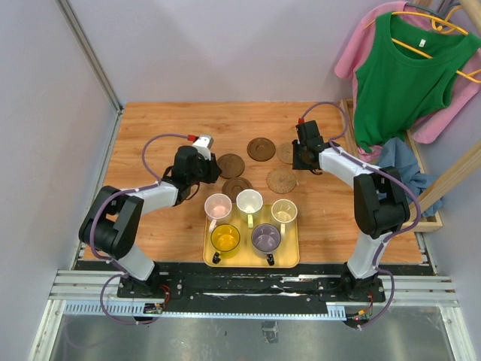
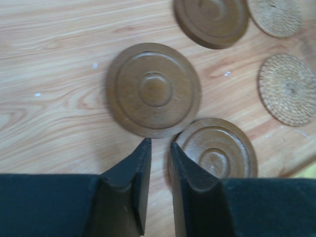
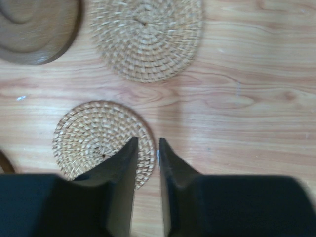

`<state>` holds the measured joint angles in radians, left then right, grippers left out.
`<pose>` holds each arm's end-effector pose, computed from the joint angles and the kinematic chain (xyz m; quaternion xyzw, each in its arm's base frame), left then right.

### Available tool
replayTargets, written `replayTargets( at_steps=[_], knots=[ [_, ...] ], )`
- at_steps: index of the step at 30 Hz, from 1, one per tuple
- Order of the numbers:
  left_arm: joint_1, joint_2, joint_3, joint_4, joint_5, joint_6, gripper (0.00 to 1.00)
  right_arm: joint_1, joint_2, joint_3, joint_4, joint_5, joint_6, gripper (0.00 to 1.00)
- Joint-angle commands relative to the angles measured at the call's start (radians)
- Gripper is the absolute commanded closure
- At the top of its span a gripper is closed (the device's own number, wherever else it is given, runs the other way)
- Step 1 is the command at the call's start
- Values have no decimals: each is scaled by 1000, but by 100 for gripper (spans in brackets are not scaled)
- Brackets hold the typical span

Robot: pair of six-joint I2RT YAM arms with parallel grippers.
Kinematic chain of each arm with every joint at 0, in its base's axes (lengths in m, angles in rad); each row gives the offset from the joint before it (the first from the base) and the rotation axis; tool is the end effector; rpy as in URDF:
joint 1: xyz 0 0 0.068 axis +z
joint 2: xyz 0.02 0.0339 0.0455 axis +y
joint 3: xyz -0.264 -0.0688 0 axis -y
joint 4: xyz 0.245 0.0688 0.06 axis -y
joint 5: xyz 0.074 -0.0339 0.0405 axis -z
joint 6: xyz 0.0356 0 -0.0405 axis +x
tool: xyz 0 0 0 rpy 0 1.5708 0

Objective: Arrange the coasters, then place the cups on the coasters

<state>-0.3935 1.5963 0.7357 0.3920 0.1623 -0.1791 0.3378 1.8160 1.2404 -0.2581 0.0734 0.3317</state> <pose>0.3020 -0.1316 0.1815 0.1331 0.8397 -0.2136 0.4812 0.3744 0.1287 0.2055 0.0104 0.9323 0.0860 0.3513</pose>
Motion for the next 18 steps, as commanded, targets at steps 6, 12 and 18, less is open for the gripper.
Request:
replayTargets(
  at_steps=[6,12,18],
  knots=[
    [-117,93,102,-28,174,66,84,9,-6,-1,16,-133,-18,99],
    [-149,169,145,-77,163,43,90,14,-20,-16,42,-181,-17,99],
    [-150,222,192,-175,94,18,90,17,-32,-17,49,-196,-17,99]
  ],
)
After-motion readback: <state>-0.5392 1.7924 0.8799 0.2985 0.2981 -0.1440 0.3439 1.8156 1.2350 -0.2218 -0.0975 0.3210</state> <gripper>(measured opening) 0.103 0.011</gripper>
